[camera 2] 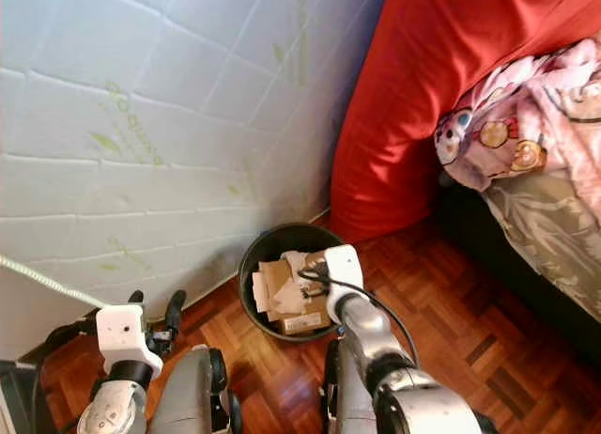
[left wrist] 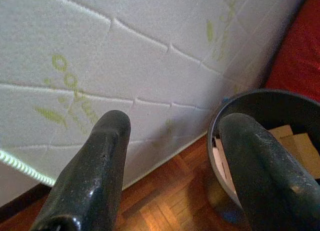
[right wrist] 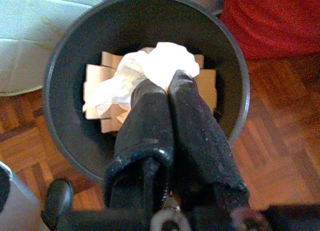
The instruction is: Clean up the room
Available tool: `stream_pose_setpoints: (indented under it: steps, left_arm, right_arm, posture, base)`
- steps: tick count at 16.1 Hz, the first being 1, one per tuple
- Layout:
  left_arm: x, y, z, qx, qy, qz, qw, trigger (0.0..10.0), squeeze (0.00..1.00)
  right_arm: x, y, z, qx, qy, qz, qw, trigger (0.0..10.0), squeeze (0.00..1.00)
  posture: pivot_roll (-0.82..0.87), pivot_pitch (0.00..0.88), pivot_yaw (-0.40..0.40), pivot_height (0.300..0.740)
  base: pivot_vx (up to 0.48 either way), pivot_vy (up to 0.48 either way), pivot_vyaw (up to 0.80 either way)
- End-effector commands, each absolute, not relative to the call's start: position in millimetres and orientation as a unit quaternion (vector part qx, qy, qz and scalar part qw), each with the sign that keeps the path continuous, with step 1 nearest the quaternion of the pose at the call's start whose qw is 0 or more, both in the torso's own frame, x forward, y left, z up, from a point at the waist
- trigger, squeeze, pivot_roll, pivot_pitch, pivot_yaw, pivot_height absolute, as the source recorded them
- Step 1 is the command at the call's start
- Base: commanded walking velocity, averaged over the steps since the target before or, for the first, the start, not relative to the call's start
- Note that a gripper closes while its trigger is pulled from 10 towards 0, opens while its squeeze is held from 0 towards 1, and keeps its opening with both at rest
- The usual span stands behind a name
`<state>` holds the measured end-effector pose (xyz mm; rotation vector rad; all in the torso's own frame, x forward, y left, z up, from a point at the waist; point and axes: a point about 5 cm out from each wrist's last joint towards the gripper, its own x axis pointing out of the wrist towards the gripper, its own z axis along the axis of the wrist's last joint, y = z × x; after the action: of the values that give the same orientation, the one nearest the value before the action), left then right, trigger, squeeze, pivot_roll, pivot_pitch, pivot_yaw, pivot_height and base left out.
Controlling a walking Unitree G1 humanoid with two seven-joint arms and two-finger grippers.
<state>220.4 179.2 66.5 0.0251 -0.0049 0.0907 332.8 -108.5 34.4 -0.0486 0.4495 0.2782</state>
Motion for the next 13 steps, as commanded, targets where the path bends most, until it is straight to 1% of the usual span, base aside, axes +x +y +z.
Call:
stream_pose_setpoints:
  steps: [1,2,3,4,8,13]
  left_arm:
    - [213.1,181.3,63.8,0.02,0.012,0.051,0.998,10.0,0.0]
    - [210.9,181.6,64.3,0.021,0.013,0.052,0.998,10.0,0.0]
    - [209.2,181.4,64.8,0.021,0.014,0.052,0.998,10.0,0.0]
    - [207.5,180.6,65.6,0.021,0.015,0.053,0.998,10.0,0.0]
    - [203.6,178.6,66.6,0.02,0.021,0.056,0.998,10.0,0.0]
    - [206.2,177.5,66.6,0.017,0.023,0.059,0.998,10.0,0.0]
  right_arm:
    - [331.4,-107.2,31.7,-0.022,0.237,0.136,0.962,10.0,0.0]
    - [332.5,-107.0,32.8,-0.025,0.237,0.137,0.961,10.0,0.0]
    - [334.0,-106.0,34.7,-0.024,0.236,0.139,0.961,10.0,0.24]
    - [334.9,-104.8,35.8,-0.033,0.236,0.143,0.96,10.0,1.0]
    - [335.7,-106.6,36.5,-0.042,0.238,0.146,0.959,10.0,1.0]
    - [336.1,-106.5,37.1,-0.047,0.238,0.153,0.958,10.0,1.0]
  posture:
    - [0.17,0.365,-0.013,0.622]
    - [0.18,0.372,-0.013,0.622]
    - [0.18,0.378,-0.014,0.622]
    - [0.19,0.386,-0.015,0.622]
    - [0.19,0.396,-0.022,0.622]
    - [0.18,0.386,-0.03,0.622]
  base:
    - [0.0,0.0,0.0]
    - [0.0,0.0,0.0]
    - [0.0,0.0,0.0]
    - [0.0,0.0,0.0]
    - [0.0,0.0,0.0]
    - [0.0,0.0,0.0]
